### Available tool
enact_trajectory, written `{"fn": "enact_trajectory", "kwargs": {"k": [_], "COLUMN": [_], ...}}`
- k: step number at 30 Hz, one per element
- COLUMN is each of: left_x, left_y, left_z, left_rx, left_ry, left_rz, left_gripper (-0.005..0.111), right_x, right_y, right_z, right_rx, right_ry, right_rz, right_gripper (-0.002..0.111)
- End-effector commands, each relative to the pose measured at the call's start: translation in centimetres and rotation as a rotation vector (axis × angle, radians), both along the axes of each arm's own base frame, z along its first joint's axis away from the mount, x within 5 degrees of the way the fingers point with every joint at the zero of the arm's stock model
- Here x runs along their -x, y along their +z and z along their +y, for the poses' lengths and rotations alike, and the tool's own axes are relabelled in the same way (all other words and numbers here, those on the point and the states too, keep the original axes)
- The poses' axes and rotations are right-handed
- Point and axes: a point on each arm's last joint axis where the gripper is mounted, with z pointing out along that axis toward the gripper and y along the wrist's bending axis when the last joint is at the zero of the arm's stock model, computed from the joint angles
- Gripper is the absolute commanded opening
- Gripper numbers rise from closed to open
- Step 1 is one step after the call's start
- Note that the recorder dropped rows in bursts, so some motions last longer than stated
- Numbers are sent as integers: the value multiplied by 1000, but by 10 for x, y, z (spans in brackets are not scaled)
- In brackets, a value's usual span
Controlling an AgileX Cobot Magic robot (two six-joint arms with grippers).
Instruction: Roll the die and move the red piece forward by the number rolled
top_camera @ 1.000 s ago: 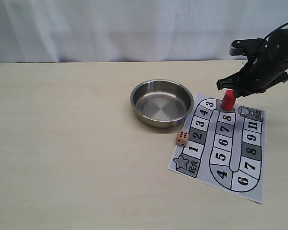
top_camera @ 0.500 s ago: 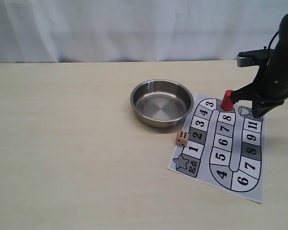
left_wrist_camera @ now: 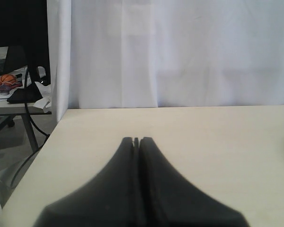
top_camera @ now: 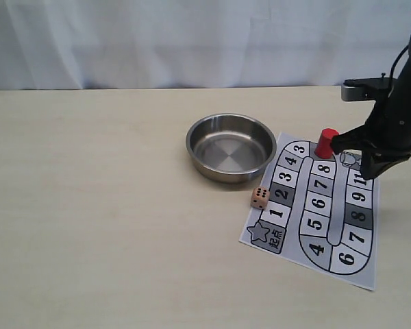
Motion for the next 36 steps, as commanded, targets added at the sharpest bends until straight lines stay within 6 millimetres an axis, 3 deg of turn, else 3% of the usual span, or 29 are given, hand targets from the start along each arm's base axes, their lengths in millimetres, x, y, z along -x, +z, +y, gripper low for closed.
{"fn": "enact_trajectory", "kwargs": {"k": [1, 5, 10, 15, 19, 26, 27, 30, 31, 36], "left_x": [0, 0, 0, 0, 0, 0, 0, 0, 0, 0], "left_y": [2, 2, 2, 2, 2, 2, 2, 2, 2, 2], "left_z": [0, 0, 0, 0, 0, 0, 0, 0, 0, 0], "left_rx": [3, 3, 3, 3, 3, 3, 3, 3, 3, 3], "left_ry": [-1, -1, -1, -1, -1, -1, -1, -1, -1, -1], "left_rz": [-12, -12, -12, -12, -12, -12, -12, -12, -12, -12], "left_gripper": [0, 0, 0, 0, 0, 0, 0, 0, 0, 0], "right_x": [21, 41, 74, 120, 161, 233, 256, 298, 318, 375], "right_y": [21, 45, 89, 134, 158, 176, 179, 184, 185, 169], "right_z": [-2, -2, -2, -1, -2, -4, -4, -6, -7, -8], "right_rx": [-8, -10, -22, -52, -66, -67, -69, -63, -64, -50], "right_ry": [-2, -2, -6, -11, -11, -4, -2, 2, 4, 28], "right_rz": [-63, -160, -331, -509, -635, -827, -893, -1035, -1107, -1334], "right_gripper": [4, 4, 4, 4, 4, 4, 4, 4, 4, 4]}}
